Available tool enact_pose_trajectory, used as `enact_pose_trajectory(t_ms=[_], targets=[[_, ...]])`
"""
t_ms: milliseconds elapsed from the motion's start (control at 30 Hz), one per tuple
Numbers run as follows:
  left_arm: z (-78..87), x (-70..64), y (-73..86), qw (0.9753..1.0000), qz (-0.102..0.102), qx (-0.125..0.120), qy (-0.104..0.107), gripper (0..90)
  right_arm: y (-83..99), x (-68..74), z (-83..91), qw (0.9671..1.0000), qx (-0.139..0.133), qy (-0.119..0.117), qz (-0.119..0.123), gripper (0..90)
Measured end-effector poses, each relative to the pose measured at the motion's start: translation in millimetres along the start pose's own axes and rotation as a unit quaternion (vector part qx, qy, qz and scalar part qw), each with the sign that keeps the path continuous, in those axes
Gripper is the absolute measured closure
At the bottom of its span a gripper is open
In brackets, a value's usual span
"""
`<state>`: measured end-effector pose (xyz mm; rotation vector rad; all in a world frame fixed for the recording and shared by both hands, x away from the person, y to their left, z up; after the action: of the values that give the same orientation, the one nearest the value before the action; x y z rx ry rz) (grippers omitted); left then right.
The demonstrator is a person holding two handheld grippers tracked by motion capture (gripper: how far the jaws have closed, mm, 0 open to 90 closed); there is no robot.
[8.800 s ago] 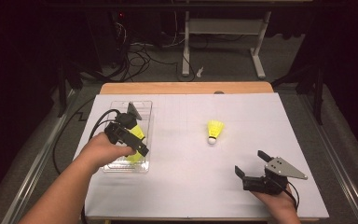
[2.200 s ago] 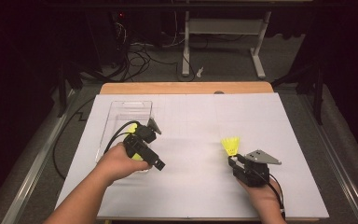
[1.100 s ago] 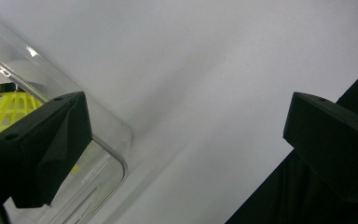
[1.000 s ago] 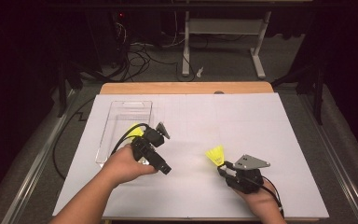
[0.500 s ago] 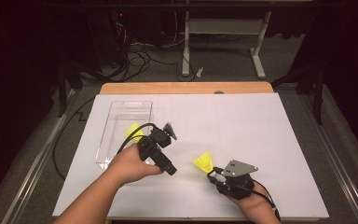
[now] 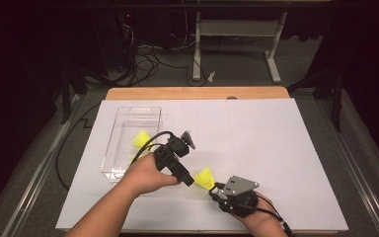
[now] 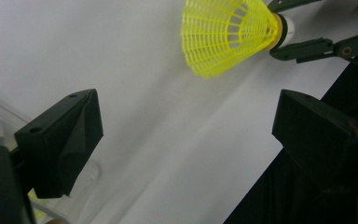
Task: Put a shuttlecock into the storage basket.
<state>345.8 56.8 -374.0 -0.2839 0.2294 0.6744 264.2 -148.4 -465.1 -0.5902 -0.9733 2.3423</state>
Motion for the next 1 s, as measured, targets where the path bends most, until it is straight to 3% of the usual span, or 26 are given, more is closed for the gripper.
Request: enact_pose_trajectory(t_ms=[267, 300, 400, 433, 500, 900, 1000], targets=[[-6.2, -1.4, -3.6, 1.0, 0.001, 0.001, 0.006, 15.5, -5.0, 8.5, -3.1, 0.9999, -0.004, -0.011, 0.01, 64.5], [-6.7, -1.6, -4.4, 1.0, -0.002, 0.003, 0.007, 15.8, -5.8, 8.1, -3.6, 0.9997, -0.007, -0.01, 0.02, 64.5], [-9.4, -4.1, -6.8, 0.9999, -0.005, 0.005, 0.012, 17.5, -7.1, 12.3, -4.3, 0.9999, 0.0, -0.015, 0.009, 64.5], [-10.1, -4.6, -7.6, 0.9999, -0.008, 0.007, 0.013, 18.6, -8.1, 11.3, -5.4, 0.9997, -0.005, -0.013, 0.021, 64.5], [-11.4, -5.5, -8.9, 0.9998, -0.007, 0.008, 0.017, 20.9, -9.2, 11.6, -6.6, 0.9997, -0.005, -0.016, 0.018, 64.5], [-12.0, -7.9, -11.2, 0.9987, -0.027, 0.007, 0.043, 51.8, -11.0, 12.1, -8.2, 0.9996, -0.008, -0.019, 0.018, 64.5], [-13.7, -8.5, -11.5, 0.9986, -0.032, 0.014, 0.039, 57.8, -10.9, 11.7, -8.5, 0.9997, -0.007, -0.018, 0.016, 64.5]])
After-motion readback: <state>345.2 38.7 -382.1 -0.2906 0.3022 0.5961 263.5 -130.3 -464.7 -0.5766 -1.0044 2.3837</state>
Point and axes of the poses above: each handheld gripper's, and its own axes: z roughly backward along the jaws, y roughly out of its underside, x roughly to its left, the point moved 1 cm from there along -z, roughly forward along the jaws, and after that the axes turned 6 degrees about y, right-handed, at the moved point
